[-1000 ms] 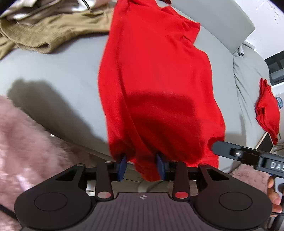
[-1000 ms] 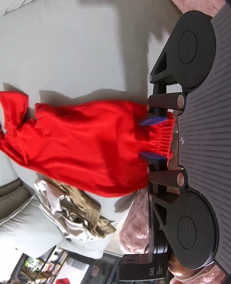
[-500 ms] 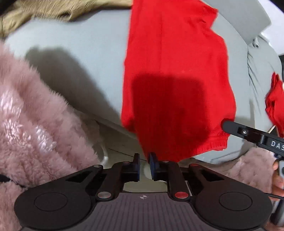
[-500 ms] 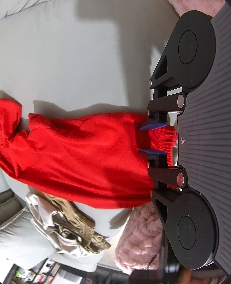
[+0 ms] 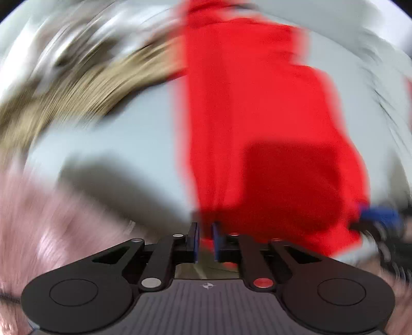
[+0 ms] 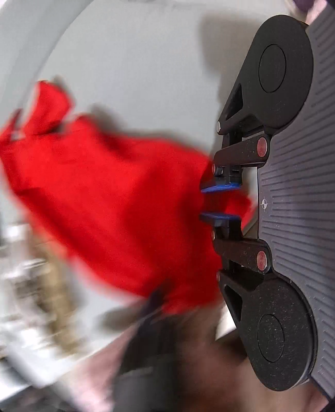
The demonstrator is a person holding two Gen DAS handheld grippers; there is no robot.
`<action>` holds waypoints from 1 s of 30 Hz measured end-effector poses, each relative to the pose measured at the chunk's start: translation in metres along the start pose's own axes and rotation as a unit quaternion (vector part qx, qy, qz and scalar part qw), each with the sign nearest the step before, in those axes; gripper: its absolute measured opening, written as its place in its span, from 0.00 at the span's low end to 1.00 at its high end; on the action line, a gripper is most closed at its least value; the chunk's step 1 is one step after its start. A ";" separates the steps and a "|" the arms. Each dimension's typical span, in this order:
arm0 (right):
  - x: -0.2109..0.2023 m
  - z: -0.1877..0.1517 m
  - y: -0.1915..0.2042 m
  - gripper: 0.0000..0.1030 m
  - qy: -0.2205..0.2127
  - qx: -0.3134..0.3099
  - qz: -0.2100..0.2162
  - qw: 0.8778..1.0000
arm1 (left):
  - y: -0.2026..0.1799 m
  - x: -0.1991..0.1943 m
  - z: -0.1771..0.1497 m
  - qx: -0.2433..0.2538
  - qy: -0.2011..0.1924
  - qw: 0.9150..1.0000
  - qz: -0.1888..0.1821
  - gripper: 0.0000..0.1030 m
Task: Fold clothes
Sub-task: 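Smooth the red shirt flat on the seat with both grippers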
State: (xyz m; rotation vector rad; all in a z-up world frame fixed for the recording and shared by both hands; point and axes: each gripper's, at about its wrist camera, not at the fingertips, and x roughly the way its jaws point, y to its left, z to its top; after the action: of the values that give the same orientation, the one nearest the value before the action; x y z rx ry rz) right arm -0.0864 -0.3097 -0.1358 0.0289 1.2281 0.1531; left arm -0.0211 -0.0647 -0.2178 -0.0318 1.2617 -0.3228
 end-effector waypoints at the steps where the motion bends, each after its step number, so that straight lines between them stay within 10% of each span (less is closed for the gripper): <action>1: 0.003 -0.002 0.001 0.21 0.007 -0.007 -0.010 1.000 | 0.002 -0.007 0.000 0.000 -0.013 1.000 0.000 0.10; 6: -0.021 0.003 -0.016 0.24 -0.025 -0.002 -0.029 0.999 | -0.018 -0.037 0.015 0.074 -0.124 0.988 -0.045 0.20; 13: -0.001 0.074 -0.020 0.27 -0.148 -0.003 -0.011 0.989 | -0.066 0.022 0.075 0.131 -0.144 0.980 -0.036 0.21; 20: 0.055 0.087 -0.026 0.21 -0.108 -0.048 -0.073 0.990 | -0.013 0.033 0.097 0.022 -0.166 0.982 0.090 0.10; 24: 0.025 0.075 -0.056 0.24 -0.123 0.019 -0.080 0.989 | 0.013 0.012 0.107 -0.032 -0.189 0.981 0.037 0.08; 30: 0.023 0.123 -0.046 0.24 -0.180 0.010 -0.043 0.983 | -0.036 0.028 0.139 0.076 -0.196 0.976 -0.060 0.21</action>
State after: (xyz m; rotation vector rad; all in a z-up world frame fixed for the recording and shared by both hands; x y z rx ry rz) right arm 0.0416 -0.3450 -0.1206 0.0203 0.8683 0.0570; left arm 0.1090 -0.1277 -0.1935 -0.0381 0.8428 -0.4914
